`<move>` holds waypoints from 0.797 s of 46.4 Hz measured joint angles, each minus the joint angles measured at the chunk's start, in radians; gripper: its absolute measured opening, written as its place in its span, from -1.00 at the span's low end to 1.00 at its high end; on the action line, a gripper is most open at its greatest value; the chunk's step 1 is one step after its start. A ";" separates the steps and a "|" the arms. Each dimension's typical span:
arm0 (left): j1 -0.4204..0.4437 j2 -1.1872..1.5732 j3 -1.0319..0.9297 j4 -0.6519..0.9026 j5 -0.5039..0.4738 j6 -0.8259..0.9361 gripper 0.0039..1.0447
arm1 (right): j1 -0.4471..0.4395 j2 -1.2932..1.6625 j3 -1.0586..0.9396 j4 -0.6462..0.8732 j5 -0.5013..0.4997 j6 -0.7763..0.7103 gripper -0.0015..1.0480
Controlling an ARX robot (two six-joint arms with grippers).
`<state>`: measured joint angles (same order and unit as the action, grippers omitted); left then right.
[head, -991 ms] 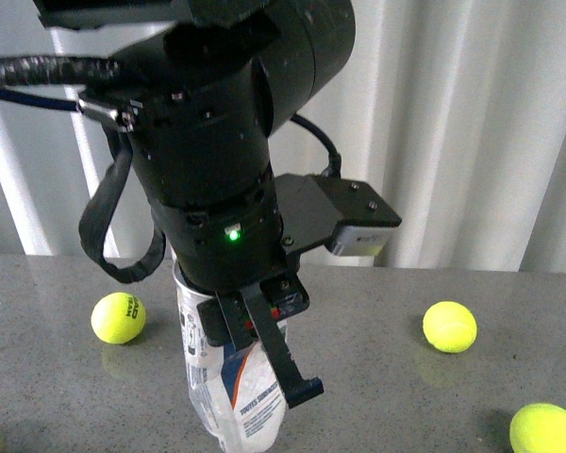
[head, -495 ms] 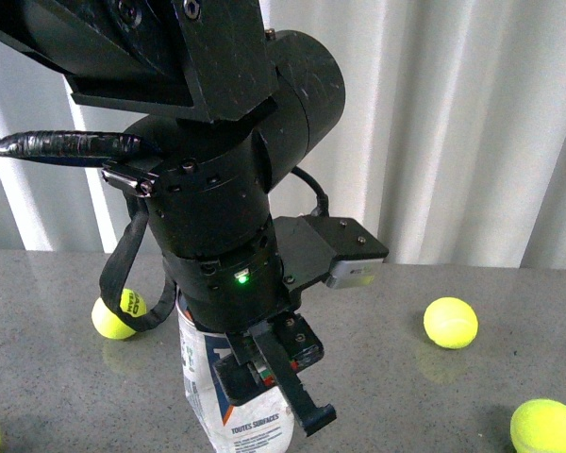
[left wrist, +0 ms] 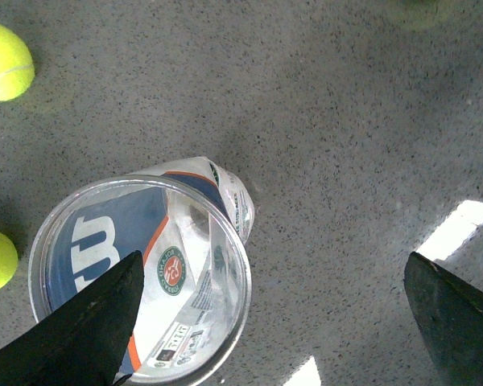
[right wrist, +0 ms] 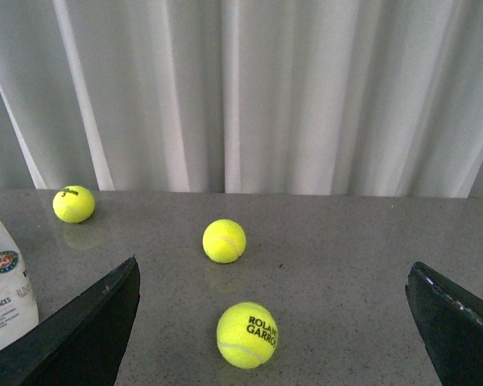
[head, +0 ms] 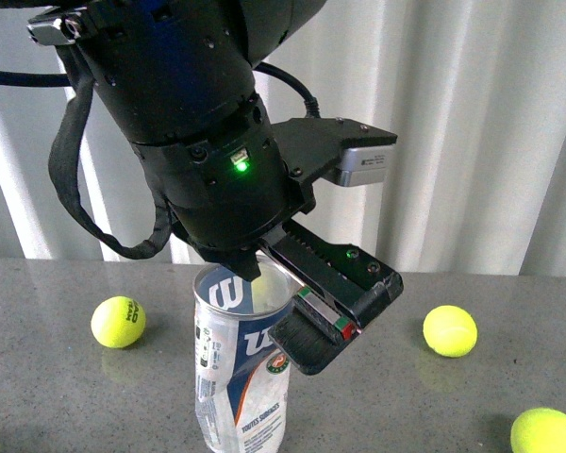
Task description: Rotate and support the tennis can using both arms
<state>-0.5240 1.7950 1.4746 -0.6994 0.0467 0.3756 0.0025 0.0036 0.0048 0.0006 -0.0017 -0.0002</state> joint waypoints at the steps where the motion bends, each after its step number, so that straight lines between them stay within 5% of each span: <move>1: 0.008 -0.006 -0.001 0.008 0.011 -0.025 0.88 | 0.000 0.000 0.000 0.000 0.000 0.000 0.87; 9: 0.056 -0.066 -0.054 0.132 0.090 -0.211 0.88 | 0.000 0.000 0.000 0.000 0.000 0.000 0.87; 15: 0.108 -0.180 -0.193 0.379 0.053 -0.542 0.88 | 0.000 0.000 0.000 0.000 0.000 0.000 0.87; 25: 0.122 -0.210 -0.227 0.402 0.034 -0.794 0.88 | 0.000 0.000 0.000 0.000 0.000 0.000 0.87; 29: 0.112 -0.266 -0.434 0.856 -0.278 -0.636 0.58 | 0.000 0.000 0.000 0.000 0.000 0.000 0.87; 37: 0.169 -0.394 -0.737 1.321 -0.378 -0.455 0.13 | 0.000 0.000 0.000 0.000 0.002 0.000 0.87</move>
<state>-0.3546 1.4010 0.7372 0.6220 -0.3309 -0.0792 0.0025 0.0036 0.0048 0.0006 -0.0002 0.0002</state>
